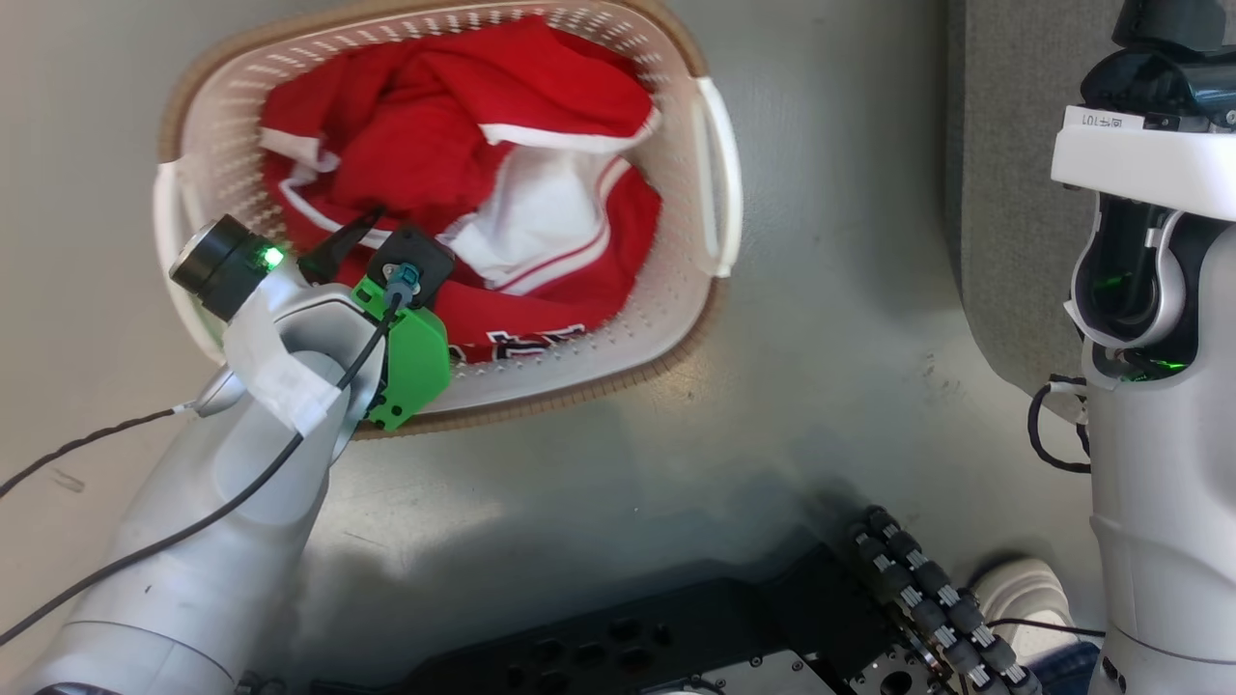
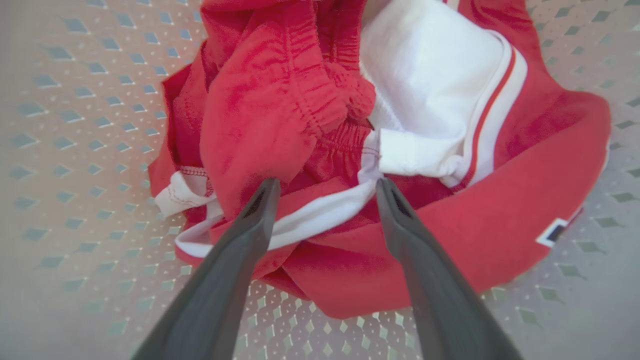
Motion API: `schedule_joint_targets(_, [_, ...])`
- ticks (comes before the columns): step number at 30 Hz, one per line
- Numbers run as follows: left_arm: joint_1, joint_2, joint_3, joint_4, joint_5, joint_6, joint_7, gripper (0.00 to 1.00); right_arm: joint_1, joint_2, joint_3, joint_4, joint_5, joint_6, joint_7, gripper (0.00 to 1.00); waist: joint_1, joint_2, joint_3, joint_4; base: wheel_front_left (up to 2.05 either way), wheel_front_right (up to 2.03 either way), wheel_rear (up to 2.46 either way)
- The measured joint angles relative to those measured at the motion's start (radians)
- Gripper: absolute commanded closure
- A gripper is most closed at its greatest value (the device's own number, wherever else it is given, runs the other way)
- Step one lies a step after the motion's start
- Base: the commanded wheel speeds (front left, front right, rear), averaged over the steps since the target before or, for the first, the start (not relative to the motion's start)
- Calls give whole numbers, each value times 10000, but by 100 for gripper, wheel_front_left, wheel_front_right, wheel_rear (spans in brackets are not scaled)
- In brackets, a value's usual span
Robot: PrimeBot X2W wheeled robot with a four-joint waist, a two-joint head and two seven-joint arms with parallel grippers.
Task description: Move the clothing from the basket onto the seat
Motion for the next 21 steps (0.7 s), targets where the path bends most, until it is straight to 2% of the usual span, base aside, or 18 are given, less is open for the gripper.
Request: schedule_joint_targets(21, [-746,178,-671,1260,-42,-10,606,0,-146,2,119,73,291,-84,0,0,0,0,330,-352,0,0,0])
